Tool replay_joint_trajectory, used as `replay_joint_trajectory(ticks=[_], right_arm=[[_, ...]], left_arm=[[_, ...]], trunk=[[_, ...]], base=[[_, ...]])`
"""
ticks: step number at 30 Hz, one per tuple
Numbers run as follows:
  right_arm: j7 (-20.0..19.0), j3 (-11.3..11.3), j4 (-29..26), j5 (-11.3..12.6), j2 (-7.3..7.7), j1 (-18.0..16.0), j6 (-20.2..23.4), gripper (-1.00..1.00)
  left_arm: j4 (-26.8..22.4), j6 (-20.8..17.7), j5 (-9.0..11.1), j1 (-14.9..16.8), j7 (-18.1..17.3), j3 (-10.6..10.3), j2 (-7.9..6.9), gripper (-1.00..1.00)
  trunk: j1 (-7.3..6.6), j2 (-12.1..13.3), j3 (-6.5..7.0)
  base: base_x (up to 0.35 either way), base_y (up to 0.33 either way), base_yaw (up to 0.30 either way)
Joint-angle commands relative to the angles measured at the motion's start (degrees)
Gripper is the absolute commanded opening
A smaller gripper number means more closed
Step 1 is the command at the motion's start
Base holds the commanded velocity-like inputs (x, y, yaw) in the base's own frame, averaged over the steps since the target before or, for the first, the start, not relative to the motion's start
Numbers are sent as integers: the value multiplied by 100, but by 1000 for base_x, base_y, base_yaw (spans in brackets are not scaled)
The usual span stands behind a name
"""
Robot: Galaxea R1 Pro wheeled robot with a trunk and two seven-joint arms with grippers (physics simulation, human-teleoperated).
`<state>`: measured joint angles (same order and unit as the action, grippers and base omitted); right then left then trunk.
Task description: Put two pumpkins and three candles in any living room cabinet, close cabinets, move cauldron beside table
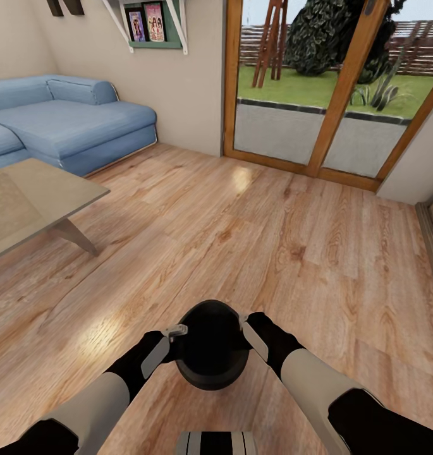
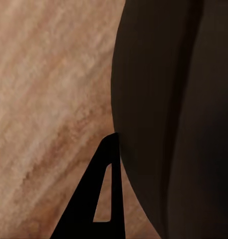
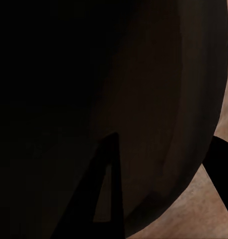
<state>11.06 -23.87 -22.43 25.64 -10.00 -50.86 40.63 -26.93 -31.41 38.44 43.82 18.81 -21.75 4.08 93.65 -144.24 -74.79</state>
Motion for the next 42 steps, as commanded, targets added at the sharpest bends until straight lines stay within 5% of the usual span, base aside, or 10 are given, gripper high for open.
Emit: replay_joint_trajectory(ticks=[1,19,42], right_arm=[[37,-21,-7,109,0,-3,7,-100],[37,-21,-16,116,0,-2,6,-100],[37,-21,-16,117,0,-1,12,-100]], left_arm=[[-14,12,166,3,35,-35,-3,-100],[-14,20,150,-5,35,-45,-12,-100],[-14,-4,167,-13,35,-27,-12,-100]], trunk=[[-1,-2,-4],[-9,2,62],[-1,-2,-4]], base=[[0,0,0],[0,0,8],[0,0,240]])
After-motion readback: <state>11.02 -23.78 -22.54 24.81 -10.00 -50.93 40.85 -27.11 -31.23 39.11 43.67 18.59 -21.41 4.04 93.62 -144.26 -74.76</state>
